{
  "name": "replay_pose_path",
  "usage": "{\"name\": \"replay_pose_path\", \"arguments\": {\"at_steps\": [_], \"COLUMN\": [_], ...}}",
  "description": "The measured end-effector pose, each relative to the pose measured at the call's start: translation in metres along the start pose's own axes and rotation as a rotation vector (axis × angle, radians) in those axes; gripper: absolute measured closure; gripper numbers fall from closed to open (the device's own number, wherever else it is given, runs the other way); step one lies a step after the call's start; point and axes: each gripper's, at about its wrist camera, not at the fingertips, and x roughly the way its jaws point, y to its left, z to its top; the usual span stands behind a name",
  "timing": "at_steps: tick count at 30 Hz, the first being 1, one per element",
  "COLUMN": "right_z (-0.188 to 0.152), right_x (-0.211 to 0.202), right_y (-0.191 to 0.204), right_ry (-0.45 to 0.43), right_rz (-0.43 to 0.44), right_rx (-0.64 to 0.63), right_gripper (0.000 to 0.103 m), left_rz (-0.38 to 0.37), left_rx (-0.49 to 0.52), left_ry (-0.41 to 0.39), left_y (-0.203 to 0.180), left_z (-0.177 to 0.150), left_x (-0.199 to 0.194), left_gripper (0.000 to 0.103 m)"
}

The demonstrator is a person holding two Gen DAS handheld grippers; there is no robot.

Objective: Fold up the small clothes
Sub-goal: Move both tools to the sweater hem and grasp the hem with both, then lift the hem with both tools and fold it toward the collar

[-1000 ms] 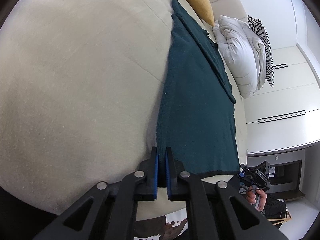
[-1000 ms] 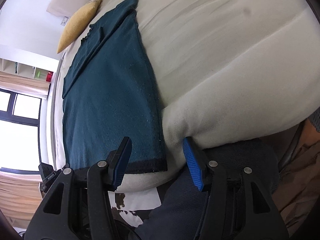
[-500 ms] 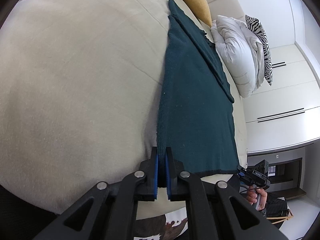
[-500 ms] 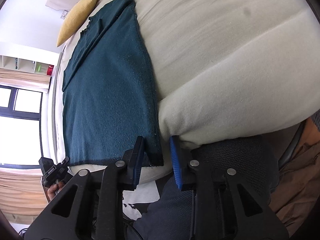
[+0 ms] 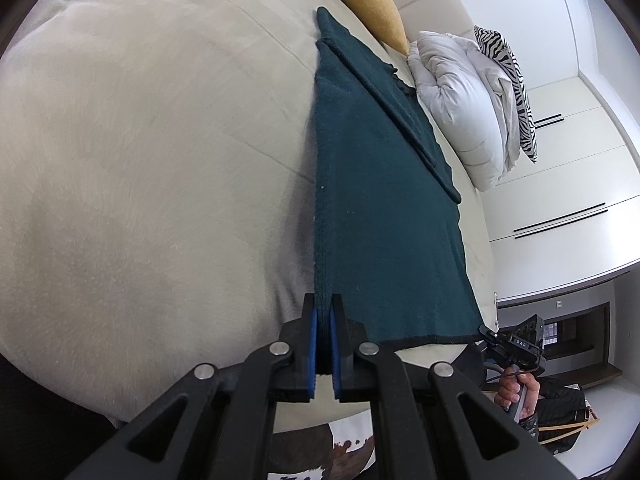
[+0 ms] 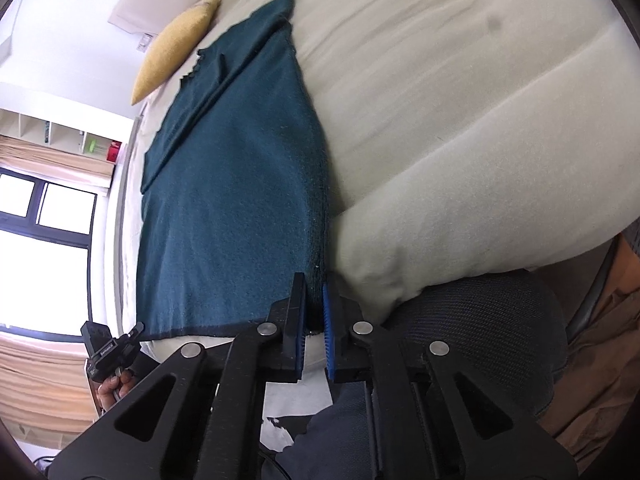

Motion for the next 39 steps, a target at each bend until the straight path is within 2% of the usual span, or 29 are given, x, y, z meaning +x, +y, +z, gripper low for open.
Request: {"name": "replay_pose_path", "arguments": {"at_steps": [7,17,24,31,39], "right_z": [-0.007,0.010,0.054,0.108,0.178], "right_x": [-0.015,-0.042,-0.059,-0.059,-0.034], "right_y": [0.026,0.068,0.081,0.095,0.103], "right_ry": [-0.069,-0.195,-0.286,-0.353,-0.401], "right_rz": [0.074,0.209,0.280,0.277,0.241], "right_rx": [-0.045,-0.064,-0.012,0.000,0.023], "right_gripper": [0.097,0.097,0.097,0.097,0.097], "left_rz": [-0.038,-0.165,-0.212,-0.232,-0.216], "left_rx": [0.011,0.026,0.030,-0.006,-0.022], "left_ry": [-0.026,-0.114,-0.170,-0.218,-0.260], "left_y": [-0.004,-0.030,-0.054,-0.064,-0.073], "left_z": [0.001,0.028,0.069,0.114,0.169], "left_x": [-0.010,-0.037,-0.043,-0.039,-0.022], "left_gripper": [0.097,0.097,0.097,0.097,0.097]}}
